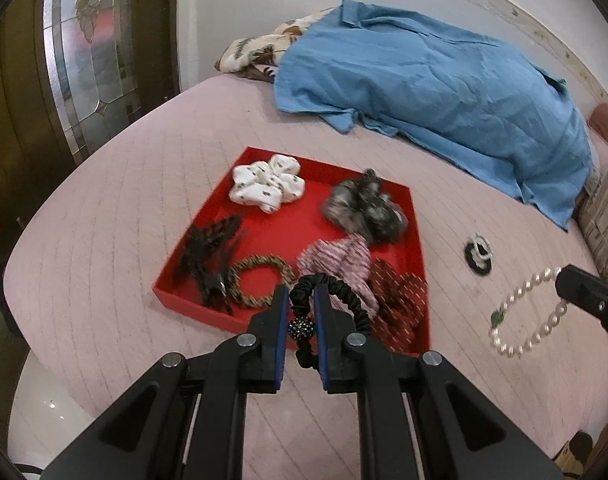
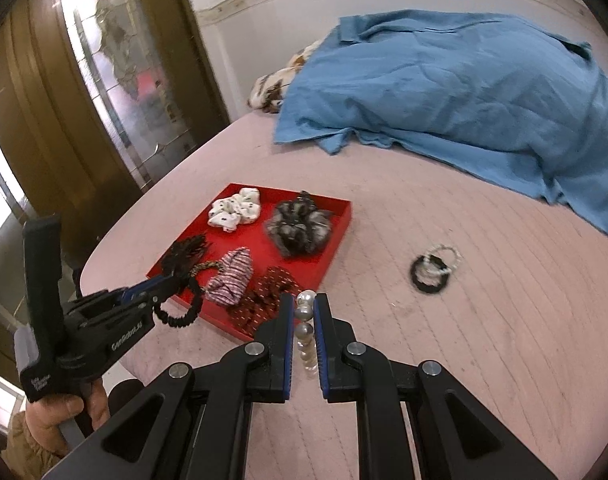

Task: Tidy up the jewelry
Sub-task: 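Carry the pearl bracelet and black beaded bracelet over the red tray, then open both tools to drop the bracelets into the red tray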

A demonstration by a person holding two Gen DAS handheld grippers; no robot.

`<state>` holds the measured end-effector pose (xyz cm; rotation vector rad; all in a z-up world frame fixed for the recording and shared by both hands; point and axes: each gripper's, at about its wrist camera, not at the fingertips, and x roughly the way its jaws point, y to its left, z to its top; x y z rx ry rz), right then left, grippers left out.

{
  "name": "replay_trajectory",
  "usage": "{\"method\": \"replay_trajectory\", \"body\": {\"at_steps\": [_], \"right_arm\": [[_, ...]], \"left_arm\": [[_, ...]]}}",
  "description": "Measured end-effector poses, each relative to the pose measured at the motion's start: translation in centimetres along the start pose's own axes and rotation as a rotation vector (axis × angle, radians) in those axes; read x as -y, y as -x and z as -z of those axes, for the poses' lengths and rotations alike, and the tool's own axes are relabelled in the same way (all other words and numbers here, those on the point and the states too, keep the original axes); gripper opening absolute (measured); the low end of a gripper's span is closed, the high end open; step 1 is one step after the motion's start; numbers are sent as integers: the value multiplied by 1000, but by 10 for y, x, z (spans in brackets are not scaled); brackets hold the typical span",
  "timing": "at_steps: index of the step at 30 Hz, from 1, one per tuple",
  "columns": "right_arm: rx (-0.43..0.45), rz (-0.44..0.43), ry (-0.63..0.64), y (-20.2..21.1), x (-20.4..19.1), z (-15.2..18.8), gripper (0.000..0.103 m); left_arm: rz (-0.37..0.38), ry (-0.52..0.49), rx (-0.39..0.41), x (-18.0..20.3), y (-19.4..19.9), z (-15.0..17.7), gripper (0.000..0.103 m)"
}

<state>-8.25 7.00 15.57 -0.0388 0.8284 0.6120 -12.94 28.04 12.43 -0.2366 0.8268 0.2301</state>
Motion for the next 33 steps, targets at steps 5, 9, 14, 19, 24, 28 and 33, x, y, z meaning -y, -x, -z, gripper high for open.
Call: {"method": "replay_trajectory", "body": {"at_steps": [5, 9, 14, 19, 24, 28, 33], "right_arm": [[-9, -20, 41, -18, -16, -17, 11], [-22, -47, 49, -37, -26, -32, 11], [-24, -67, 65, -59, -39, -51, 11], [-18, -85, 77, -81, -54, -70, 11], [-45, -104, 61, -112, -62, -78, 11], [-95, -111, 38, -143, -60, -77, 11], [-160, -115, -8, -174, -47, -68, 11]], "left_arm": [[-3, 33, 20, -26, -10, -23, 12], [9, 58, 9, -42, -23, -36, 12], [33, 79, -13, -52, -44, -49, 12], [30, 68, -30, -55, -67, -58, 12], [37, 88, -69, -61, -94, -62, 12], [35, 103, -89, -65, -110, -65, 12], [37, 103, -94, -66, -119, -66, 12]]}}
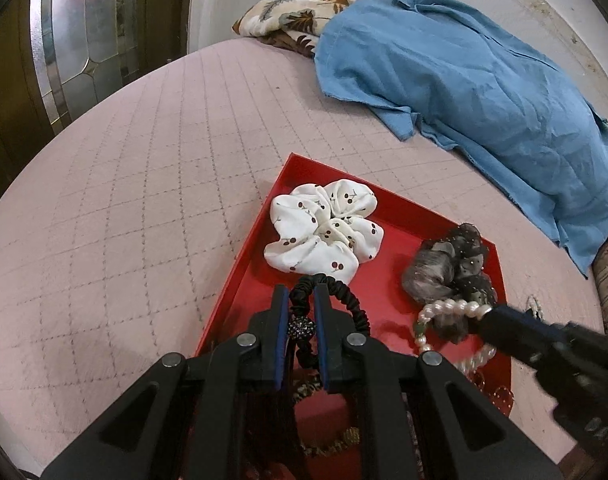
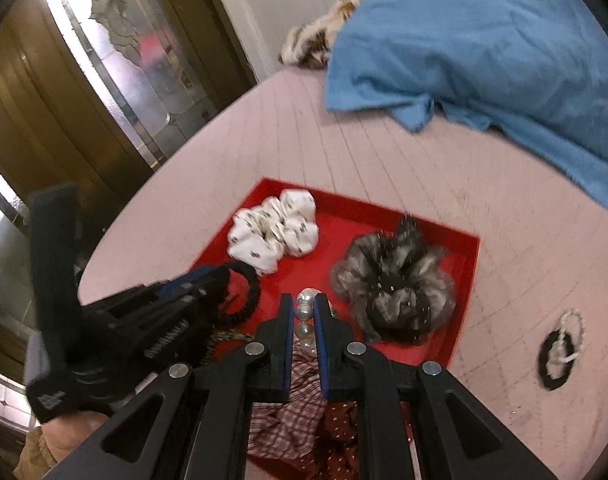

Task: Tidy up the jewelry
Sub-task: 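Open both tools to drop the bracelets into the red tray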

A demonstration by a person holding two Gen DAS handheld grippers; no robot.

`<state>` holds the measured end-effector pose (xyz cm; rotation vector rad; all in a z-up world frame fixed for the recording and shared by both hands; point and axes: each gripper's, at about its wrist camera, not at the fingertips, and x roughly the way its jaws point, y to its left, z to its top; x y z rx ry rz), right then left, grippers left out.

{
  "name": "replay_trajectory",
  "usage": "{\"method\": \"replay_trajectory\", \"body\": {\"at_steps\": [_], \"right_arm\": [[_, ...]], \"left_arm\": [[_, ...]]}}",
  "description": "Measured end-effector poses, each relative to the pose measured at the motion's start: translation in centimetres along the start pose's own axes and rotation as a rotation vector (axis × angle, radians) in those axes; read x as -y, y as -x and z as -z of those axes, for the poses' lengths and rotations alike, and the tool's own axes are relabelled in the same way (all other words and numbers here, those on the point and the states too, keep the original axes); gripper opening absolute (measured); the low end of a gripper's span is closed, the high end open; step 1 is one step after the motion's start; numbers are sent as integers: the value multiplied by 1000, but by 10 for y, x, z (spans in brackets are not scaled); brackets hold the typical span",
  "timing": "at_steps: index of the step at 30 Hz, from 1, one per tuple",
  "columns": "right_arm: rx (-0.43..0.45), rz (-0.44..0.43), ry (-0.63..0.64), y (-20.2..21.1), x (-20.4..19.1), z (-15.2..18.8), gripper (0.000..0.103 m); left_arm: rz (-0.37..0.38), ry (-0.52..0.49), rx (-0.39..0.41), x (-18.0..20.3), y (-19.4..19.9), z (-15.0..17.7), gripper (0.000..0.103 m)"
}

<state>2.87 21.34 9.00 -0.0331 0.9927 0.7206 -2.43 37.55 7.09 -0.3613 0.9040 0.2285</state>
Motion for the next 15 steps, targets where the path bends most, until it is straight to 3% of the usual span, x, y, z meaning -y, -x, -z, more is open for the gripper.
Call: {"method": "replay_trajectory", "body": {"at_steps": [8, 12, 15], "right_arm": [[-35, 3, -36, -18, 15, 5, 11], [-41, -4, -37, -20, 15, 5, 12], [-31, -7, -42, -17, 14, 6, 12]], "left_arm": [[-12, -27, 15, 7, -3, 2, 13], [-37, -41, 41, 11, 4, 3, 36], [-43, -37, 68, 12, 14, 4, 43]]}}
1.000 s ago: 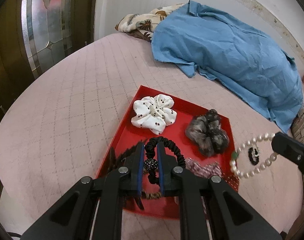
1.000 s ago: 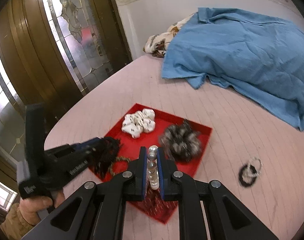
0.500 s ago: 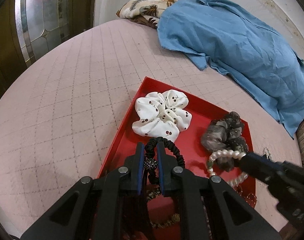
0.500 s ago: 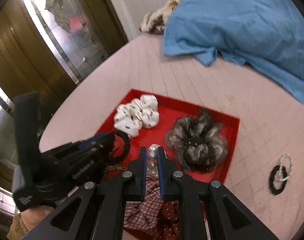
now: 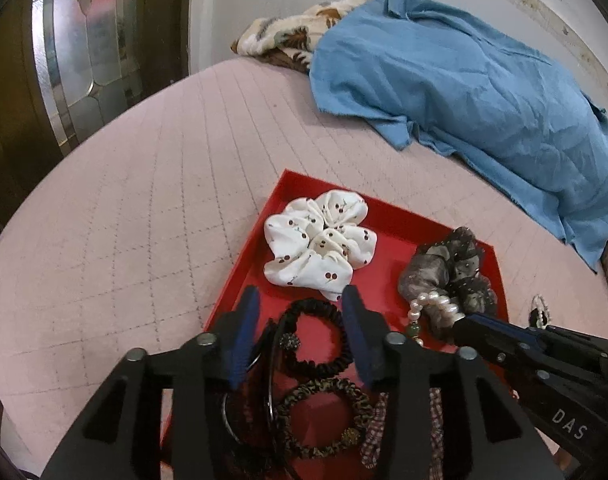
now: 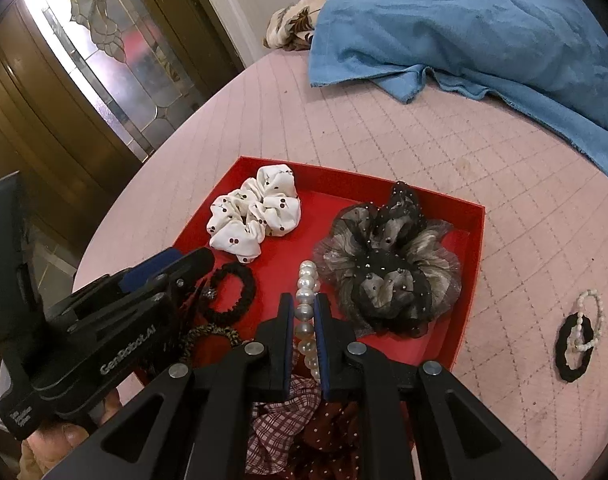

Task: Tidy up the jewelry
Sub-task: 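Open both tools to drop the bracelets into the red tray, then move both open tools back toward the white bead bracelet and black hair tie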

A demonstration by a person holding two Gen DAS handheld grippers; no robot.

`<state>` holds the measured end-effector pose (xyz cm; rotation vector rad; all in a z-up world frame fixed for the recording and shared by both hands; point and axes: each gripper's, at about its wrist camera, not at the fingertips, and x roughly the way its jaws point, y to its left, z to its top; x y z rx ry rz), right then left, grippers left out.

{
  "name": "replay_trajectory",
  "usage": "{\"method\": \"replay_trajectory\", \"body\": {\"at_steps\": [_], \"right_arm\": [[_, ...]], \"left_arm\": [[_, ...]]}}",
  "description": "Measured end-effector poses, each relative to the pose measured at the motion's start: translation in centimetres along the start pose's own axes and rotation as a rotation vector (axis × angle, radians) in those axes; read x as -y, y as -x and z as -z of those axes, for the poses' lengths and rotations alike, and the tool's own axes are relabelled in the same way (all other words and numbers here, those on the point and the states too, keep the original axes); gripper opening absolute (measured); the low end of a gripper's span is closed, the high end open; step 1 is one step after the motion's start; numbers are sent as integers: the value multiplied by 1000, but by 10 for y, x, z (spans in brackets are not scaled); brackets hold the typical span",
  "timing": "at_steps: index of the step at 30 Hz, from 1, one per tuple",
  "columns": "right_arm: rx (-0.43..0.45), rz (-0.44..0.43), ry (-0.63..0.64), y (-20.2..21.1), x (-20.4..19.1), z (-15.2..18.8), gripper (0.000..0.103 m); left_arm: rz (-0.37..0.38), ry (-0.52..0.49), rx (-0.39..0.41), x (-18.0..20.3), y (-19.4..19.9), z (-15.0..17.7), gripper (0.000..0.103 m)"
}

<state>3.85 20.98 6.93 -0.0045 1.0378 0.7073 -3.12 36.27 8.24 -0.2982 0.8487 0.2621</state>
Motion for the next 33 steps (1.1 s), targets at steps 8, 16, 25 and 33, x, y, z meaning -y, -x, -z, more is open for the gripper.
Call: {"method": "replay_trajectory", "body": {"at_steps": [8, 16, 25, 33], "right_arm": [[49, -6, -8, 31, 0, 6, 28], [91, 3, -56, 75, 17, 30, 36], [135, 52, -154, 131, 60, 74, 44], [174, 143, -224, 177, 108, 116, 55]], "left_arm": [[-49, -7, 53, 3, 38, 3, 58], [-116, -71, 102, 25, 83, 19, 69], [-87, -143, 117, 67, 126, 43, 73], [-63, -238, 113, 110, 144, 64, 74]]}}
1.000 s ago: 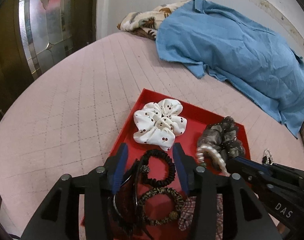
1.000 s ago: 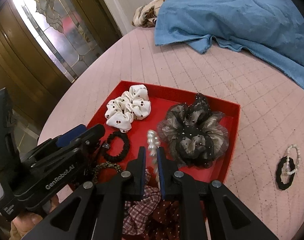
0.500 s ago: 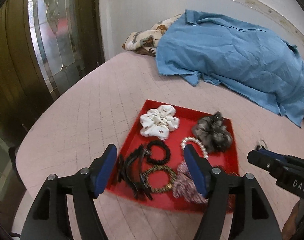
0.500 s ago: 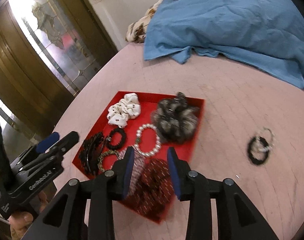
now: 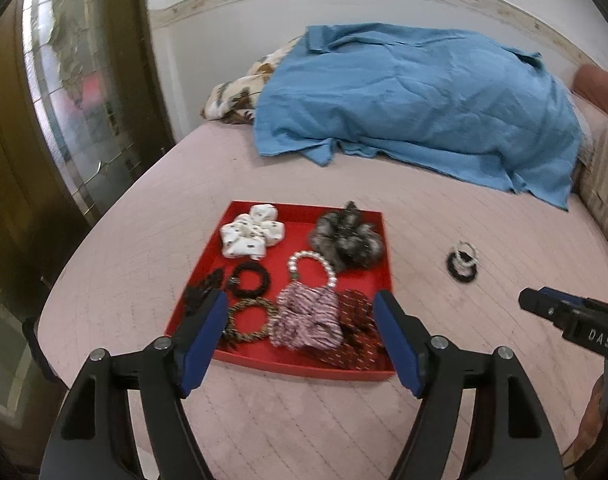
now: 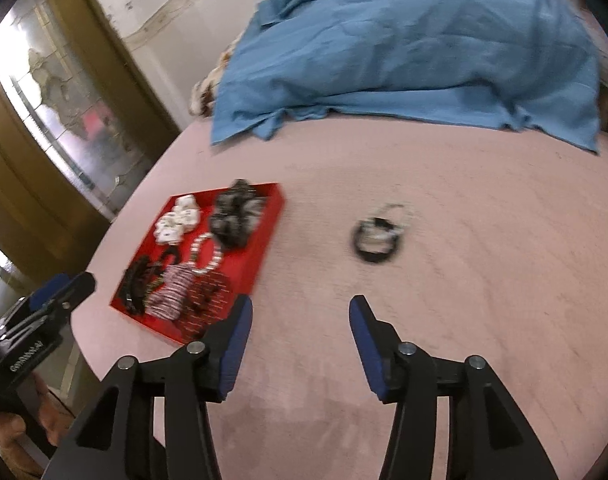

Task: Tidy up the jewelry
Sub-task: 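Move both open tools back toward the white bead bracelet and black hair tie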

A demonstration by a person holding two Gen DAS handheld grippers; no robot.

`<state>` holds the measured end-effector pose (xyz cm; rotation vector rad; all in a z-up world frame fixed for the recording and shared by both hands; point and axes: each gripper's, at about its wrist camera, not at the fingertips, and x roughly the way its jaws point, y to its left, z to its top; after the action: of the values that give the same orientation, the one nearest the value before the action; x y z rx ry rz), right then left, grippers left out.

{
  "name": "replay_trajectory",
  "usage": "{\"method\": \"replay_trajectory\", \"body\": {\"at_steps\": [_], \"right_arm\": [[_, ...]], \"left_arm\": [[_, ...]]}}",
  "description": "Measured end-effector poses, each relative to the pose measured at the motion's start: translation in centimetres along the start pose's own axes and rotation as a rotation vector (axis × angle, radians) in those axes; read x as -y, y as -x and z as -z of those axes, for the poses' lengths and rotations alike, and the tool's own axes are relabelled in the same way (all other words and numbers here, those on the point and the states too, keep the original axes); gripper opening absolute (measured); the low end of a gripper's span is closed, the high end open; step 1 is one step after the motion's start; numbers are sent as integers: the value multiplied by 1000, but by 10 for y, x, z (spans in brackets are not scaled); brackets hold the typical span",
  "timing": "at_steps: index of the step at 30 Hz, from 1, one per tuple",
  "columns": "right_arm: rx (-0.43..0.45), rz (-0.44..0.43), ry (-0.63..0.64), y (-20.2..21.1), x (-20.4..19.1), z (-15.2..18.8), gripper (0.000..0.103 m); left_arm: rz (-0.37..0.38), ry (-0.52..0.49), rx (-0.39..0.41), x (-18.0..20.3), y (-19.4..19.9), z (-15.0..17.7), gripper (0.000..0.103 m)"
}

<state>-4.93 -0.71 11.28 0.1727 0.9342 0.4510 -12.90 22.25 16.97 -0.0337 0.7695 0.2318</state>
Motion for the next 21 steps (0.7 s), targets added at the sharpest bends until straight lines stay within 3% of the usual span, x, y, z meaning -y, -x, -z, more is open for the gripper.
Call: {"method": "replay_trajectory", "body": {"at_steps": [10, 21], "right_arm": [[-17, 65, -108, 12, 70, 19, 55], [-59, 79, -123, -17, 98, 17, 55]], "left_arm": [[80, -39, -47, 39, 0, 10, 74], [171, -80, -79, 76, -19, 18, 74]]}}
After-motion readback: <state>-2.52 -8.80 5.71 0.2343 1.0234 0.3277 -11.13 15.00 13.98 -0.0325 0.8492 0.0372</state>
